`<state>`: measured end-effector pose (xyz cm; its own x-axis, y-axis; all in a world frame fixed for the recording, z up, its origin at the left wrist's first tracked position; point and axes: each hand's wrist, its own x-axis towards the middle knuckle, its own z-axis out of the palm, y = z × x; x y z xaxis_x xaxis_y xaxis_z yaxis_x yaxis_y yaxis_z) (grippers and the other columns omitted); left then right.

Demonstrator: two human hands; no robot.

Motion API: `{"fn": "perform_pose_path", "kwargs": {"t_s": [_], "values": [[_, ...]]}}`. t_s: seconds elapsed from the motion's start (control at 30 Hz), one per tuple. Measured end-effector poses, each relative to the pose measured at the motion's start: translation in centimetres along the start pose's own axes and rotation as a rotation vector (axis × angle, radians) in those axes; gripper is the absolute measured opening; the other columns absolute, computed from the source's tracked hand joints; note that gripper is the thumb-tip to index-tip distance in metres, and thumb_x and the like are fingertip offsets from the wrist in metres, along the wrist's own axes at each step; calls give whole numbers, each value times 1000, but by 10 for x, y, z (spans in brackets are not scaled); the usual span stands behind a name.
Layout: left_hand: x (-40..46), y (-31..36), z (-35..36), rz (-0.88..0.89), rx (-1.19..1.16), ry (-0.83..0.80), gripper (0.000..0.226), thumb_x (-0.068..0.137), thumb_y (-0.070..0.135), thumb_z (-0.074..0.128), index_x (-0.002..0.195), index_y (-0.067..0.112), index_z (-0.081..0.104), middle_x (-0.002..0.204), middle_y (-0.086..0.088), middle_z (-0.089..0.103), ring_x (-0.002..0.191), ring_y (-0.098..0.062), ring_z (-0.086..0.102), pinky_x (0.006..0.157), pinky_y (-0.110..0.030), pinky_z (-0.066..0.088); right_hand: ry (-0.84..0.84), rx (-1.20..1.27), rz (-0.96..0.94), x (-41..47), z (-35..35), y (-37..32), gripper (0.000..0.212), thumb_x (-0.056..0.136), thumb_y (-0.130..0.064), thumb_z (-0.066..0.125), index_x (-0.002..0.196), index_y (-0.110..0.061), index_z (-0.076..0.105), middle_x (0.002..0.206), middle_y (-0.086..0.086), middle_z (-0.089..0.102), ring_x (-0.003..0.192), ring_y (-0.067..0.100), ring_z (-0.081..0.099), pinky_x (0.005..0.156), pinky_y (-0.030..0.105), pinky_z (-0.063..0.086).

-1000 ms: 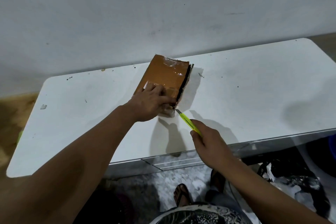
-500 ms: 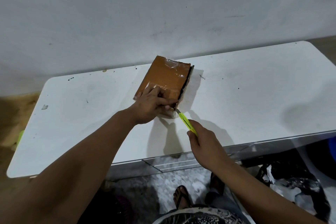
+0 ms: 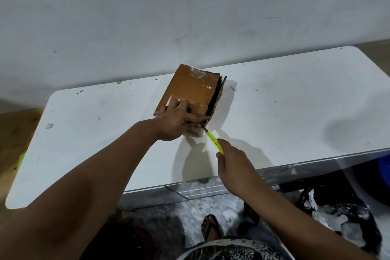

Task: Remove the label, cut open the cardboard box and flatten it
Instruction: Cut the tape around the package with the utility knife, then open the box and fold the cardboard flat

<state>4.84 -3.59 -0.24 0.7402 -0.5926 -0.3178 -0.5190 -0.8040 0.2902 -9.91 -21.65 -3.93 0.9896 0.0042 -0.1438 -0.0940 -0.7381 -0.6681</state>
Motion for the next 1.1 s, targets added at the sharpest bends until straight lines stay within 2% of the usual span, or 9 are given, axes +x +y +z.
{"fn": "perform_pose_path", "kwargs": {"t_s": [0.23, 0.37, 0.5, 0.63, 0.7, 0.8, 0.9, 1.0, 1.1], "values": [[-1, 2, 1, 5, -21, 0, 41, 106, 41, 37, 135, 69, 40, 118, 6, 35, 124, -21, 22, 100, -43, 21, -115, -115, 112, 9, 8, 2, 26, 100, -15, 39, 125, -9, 46, 101, 16, 62, 89, 36, 61, 66, 34, 37], [0, -2, 5, 10, -22, 35, 45, 107, 34, 39, 138, 66, 39, 119, 6, 36, 125, -21, 23, 104, -46, 22, -133, -155, 121, 12, 9, 5, 27, 99, -14, 40, 124, -10, 46, 103, 17, 62, 91, 38, 61, 66, 33, 35], [-2, -6, 10, 18, -110, 157, 47, 103, 29, 50, 144, 51, 45, 116, 12, 37, 127, -18, 27, 102, -41, 22, -62, -107, 82, 9, -7, 11, 27, 95, -22, 44, 121, -18, 51, 79, 8, 60, 71, 31, 56, 61, 31, 38], [-1, -12, 19, 26, -329, 379, 42, 98, 27, 55, 140, 34, 57, 111, 8, 51, 117, -21, 47, 102, -44, 40, 49, 26, 32, 1, -23, 16, 6, 94, -26, 51, 99, -22, 52, 56, -2, 50, 51, 18, 48, 50, 30, 33], [4, -11, 19, -37, -334, 447, 42, 94, 29, 60, 136, 33, 60, 114, 3, 56, 114, -23, 52, 99, -45, 45, 106, 138, 26, 4, -28, 11, 11, 95, -25, 52, 87, -20, 47, 52, 1, 48, 46, 18, 45, 48, 32, 33], [8, 0, 17, -219, -124, 486, 49, 84, 43, 65, 132, 44, 57, 130, 6, 52, 128, -25, 40, 107, -44, 32, 149, 264, 155, 24, -31, -6, 26, 95, -35, 52, 80, -17, 40, 60, 5, 49, 53, 25, 48, 52, 35, 43], [10, 15, 14, -353, -130, 442, 60, 71, 65, 56, 129, 48, 52, 146, 7, 37, 141, -26, 23, 114, -49, 16, 137, 468, 332, 55, -31, -23, 32, 94, -44, 54, 85, -14, 44, 75, 7, 52, 64, 25, 54, 58, 42, 59], [13, 19, 12, -445, -196, 337, 73, 62, 71, 57, 131, 50, 46, 157, 5, 20, 149, -26, 7, 118, -57, 9, 107, 811, 522, 82, -27, -28, 35, 93, -42, 59, 102, -8, 54, 85, 7, 55, 76, 22, 57, 54, 33, 57], [12, 18, 8, -448, -202, 247, 87, 57, 66, 65, 138, 54, 36, 164, 3, 7, 152, -26, -3, 118, -57, 10, 91, 876, 571, 98, -18, -22, 41, 89, -39, 65, 107, -4, 56, 91, 11, 59, 80, 27, 60, 53, 35, 57]]}}
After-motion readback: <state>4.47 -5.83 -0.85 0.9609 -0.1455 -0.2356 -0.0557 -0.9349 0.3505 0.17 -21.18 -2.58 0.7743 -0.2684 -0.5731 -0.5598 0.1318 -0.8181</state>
